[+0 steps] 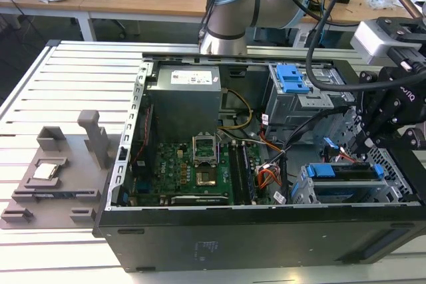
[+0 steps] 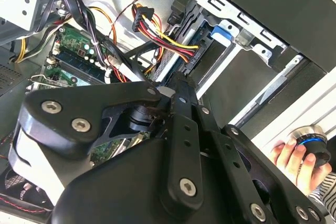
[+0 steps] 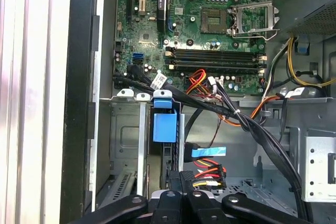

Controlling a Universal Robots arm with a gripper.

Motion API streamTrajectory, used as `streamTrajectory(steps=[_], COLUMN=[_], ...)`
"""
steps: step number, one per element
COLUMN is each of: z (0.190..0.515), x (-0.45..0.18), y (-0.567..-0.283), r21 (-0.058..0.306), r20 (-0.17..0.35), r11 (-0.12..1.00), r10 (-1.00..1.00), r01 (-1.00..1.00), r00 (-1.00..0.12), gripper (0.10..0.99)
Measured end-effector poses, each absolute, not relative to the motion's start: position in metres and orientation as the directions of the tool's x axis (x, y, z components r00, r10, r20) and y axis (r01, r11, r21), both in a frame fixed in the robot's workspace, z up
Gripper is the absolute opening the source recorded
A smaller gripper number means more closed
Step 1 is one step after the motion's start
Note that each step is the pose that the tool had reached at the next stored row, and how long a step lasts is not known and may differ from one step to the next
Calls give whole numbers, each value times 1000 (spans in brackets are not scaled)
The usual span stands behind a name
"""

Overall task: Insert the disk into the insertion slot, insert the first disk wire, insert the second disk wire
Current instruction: 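Insert the second disk wire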

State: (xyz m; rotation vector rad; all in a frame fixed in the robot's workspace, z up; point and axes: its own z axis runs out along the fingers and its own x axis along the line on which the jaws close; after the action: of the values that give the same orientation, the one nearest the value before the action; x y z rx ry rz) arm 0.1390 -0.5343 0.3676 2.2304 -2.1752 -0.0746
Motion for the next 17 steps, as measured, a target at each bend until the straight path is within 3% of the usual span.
streamTrajectory(steps=[6, 9, 17], z=[368, 368, 368], x=[139, 139, 125], y=[-534, -534, -534], r21=[51, 52, 51], r20=[-17, -17, -17], r11=[-25, -25, -25], r10=[-1000, -1000, -1000], r01=[-998, -998, -998], r00=[25, 25, 25], gripper=[114, 302, 302])
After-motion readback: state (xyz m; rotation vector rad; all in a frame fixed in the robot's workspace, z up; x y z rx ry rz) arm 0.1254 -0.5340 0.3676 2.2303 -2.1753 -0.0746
